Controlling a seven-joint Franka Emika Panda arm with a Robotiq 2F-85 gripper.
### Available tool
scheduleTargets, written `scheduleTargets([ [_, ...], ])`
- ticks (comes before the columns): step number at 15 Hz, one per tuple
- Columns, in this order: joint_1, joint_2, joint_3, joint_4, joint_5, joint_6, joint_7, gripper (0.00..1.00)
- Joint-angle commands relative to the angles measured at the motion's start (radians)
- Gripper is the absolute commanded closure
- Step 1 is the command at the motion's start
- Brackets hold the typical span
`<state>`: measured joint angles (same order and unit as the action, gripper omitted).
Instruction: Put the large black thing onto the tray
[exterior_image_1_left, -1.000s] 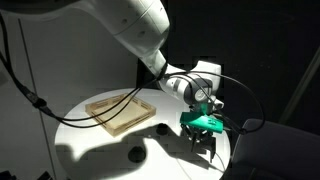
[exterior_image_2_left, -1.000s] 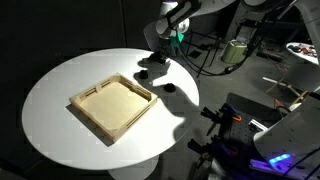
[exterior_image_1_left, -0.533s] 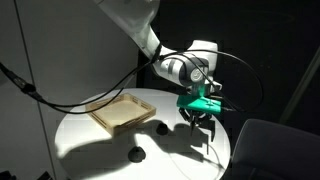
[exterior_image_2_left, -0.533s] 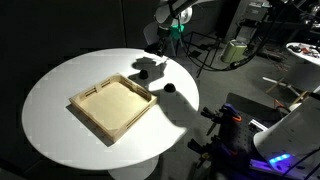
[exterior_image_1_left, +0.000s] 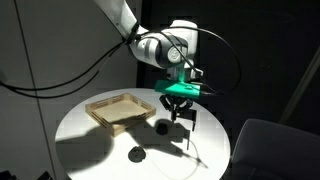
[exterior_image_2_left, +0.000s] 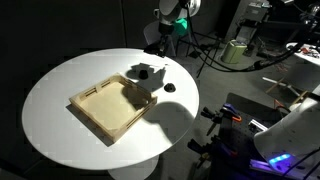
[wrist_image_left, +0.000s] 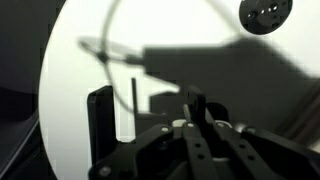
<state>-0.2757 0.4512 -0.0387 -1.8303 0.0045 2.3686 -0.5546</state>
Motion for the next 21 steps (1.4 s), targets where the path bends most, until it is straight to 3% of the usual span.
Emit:
scheduleTargets([
  [1,0.045,-0.094,0.013,-0.132,-0.037,0.005,-0.001,0.98],
  [9,0.118,-0.167,0.074,-0.235,-0.018,-0.002,-0.047,0.98],
  [10,0.123,-0.108,0.063,-0.182,-0.026,-0.003,-0.009,0.92],
  [17,0.128,-0.138,0.068,-0.212,-0.024,-0.003,-0.020,0.92],
  [18,0.129,-0.138,0.068,-0.212,-0.024,-0.003,-0.020,0.98],
  [21,0.120,-0.113,0.081,-0.192,0.021,-0.011,-0.034,0.98],
])
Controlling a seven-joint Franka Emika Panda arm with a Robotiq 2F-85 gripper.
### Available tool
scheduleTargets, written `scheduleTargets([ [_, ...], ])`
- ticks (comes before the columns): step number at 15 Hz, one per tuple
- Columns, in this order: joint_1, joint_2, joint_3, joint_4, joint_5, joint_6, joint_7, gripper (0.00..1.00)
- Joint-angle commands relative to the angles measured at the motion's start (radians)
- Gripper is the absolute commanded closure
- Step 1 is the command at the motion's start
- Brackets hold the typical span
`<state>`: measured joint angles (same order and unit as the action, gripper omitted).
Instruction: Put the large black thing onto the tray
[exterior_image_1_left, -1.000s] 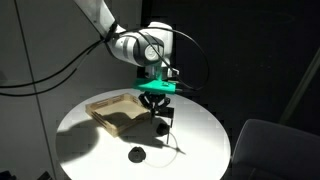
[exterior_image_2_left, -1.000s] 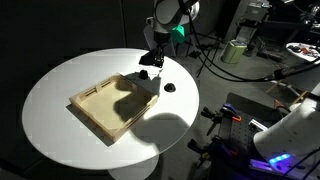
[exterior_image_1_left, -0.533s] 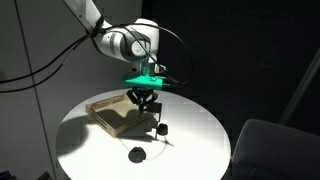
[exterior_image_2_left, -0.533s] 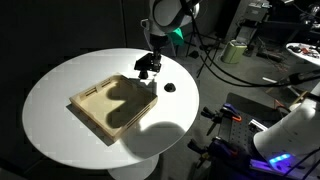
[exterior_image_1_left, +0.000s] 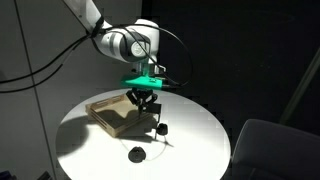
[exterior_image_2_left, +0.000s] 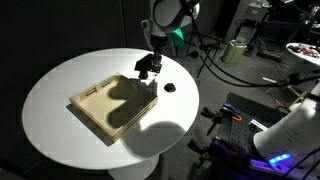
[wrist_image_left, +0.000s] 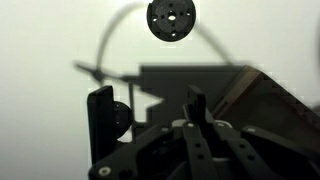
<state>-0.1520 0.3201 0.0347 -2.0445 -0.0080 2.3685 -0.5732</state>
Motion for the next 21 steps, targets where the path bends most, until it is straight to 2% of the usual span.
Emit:
scheduleTargets([
  [1,0.000,0.028,0.012,0.028,0.040,-0.012,-0.018,0.98],
  [5,0.032,0.055,0.042,0.039,0.022,-0.018,-0.017,0.98],
  [13,0.147,0.134,0.069,0.128,-0.086,-0.078,0.008,0.98],
  [21,0.202,0.197,0.095,0.185,-0.177,-0.114,-0.028,0.98],
])
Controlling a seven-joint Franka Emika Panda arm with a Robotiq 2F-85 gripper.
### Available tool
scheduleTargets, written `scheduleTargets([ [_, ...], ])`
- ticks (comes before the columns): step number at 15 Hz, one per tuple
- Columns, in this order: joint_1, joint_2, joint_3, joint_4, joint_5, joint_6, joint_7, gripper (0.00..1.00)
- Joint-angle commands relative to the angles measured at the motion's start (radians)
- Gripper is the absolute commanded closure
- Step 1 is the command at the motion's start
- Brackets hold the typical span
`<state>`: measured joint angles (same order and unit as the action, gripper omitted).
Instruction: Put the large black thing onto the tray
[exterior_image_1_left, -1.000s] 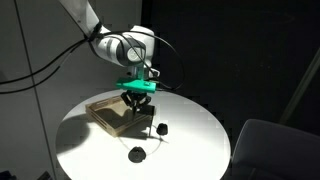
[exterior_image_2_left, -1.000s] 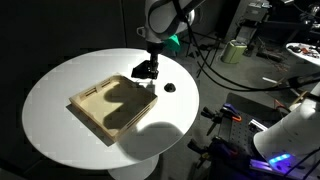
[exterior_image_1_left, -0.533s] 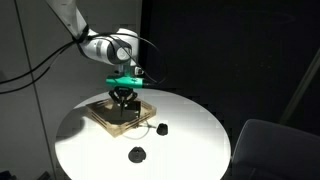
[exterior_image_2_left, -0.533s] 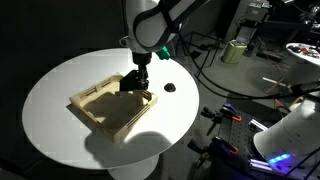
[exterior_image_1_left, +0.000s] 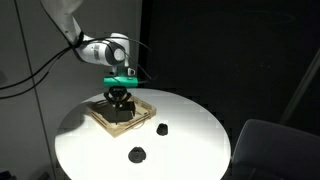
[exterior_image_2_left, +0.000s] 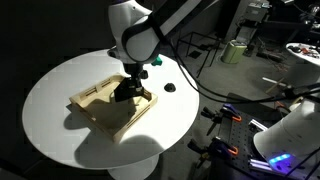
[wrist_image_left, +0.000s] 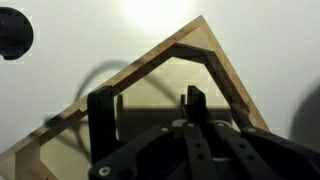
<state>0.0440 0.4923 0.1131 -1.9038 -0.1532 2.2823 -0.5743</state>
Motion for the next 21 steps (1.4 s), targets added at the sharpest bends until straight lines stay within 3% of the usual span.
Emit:
scheduleTargets([
  [1,0.012,0.031,0.021,0.048,-0.041,-0.028,-0.030,0.98],
  [9,0.010,0.059,0.035,0.035,-0.066,-0.005,-0.106,0.98],
  [21,0.015,0.124,0.031,0.114,-0.073,0.018,-0.195,0.98],
])
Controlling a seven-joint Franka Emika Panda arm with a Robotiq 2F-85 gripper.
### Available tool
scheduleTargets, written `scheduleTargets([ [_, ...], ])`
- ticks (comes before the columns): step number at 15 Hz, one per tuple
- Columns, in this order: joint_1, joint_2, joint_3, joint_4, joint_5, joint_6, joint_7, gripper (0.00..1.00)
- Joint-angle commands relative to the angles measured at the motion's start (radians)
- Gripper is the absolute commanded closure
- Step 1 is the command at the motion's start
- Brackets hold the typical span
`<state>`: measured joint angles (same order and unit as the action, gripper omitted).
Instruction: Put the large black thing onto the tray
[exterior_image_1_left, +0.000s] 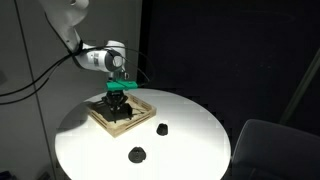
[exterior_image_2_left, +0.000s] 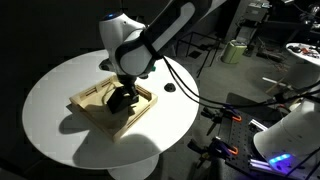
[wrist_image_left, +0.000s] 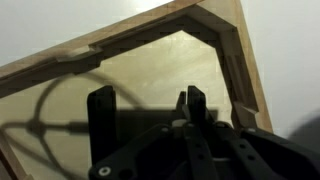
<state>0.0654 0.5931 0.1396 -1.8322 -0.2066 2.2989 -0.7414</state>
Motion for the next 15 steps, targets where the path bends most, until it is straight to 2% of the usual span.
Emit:
scheduleTargets([
  [1,-0.006,0.028,0.003,0.047,-0.021,0.000,-0.031,0.98],
  [2,-0.004,0.032,0.001,0.051,-0.023,0.000,-0.028,0.67],
  [3,-0.003,0.036,0.000,0.055,-0.024,-0.001,-0.028,0.65],
  [4,-0.003,0.039,-0.001,0.060,-0.025,-0.003,-0.027,0.60],
  [11,0.001,0.033,-0.010,0.060,-0.027,-0.007,-0.003,0.03],
  [12,0.004,0.033,-0.012,0.065,-0.027,-0.010,0.005,0.00],
  [15,0.005,0.010,-0.013,0.056,-0.014,-0.006,0.041,0.00],
])
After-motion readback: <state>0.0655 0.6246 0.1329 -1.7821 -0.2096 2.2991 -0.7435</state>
